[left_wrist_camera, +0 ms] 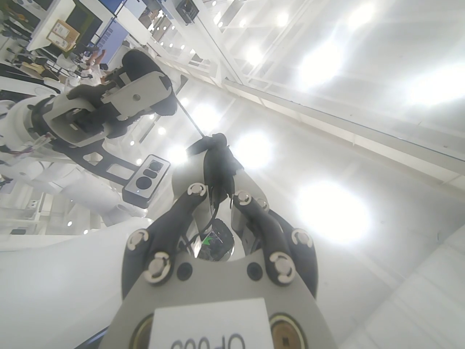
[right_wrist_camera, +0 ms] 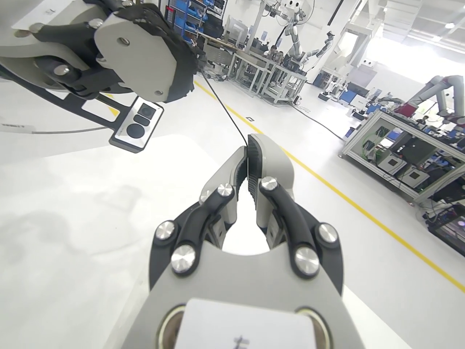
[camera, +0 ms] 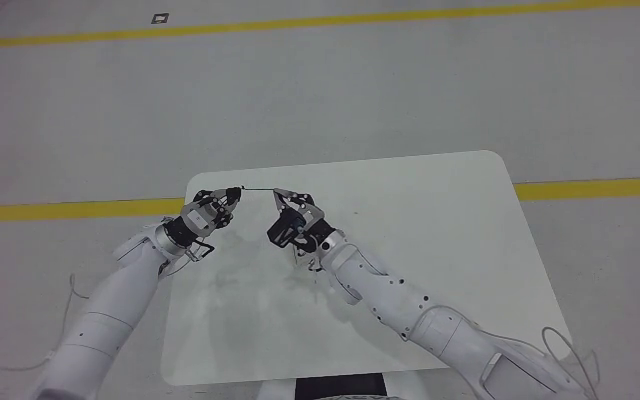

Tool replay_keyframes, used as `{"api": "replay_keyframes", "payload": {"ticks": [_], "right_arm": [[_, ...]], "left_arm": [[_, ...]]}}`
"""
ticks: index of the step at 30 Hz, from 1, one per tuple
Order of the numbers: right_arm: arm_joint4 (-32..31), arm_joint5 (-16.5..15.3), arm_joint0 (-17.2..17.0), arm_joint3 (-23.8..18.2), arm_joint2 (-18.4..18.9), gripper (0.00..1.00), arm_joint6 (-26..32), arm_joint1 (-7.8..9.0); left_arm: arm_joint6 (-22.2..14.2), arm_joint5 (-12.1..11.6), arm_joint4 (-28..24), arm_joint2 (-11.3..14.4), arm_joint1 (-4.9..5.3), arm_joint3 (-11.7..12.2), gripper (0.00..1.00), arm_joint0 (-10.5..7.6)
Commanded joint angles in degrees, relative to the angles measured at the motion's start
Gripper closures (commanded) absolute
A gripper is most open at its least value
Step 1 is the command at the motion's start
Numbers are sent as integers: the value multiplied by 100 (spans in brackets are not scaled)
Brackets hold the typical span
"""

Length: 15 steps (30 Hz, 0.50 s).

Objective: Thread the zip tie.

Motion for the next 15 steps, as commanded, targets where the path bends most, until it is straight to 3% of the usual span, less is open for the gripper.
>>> {"api": "replay_keyframes", "payload": {"ticks": [1,15], "right_arm": [[0,10,-12,-14,13,100,6,13],[0,187,-227,-78,316,100,98,166]], "left_arm": [[0,0,0,0,0,0,100,0],[0,0,0,0,0,0,100,0]]}}
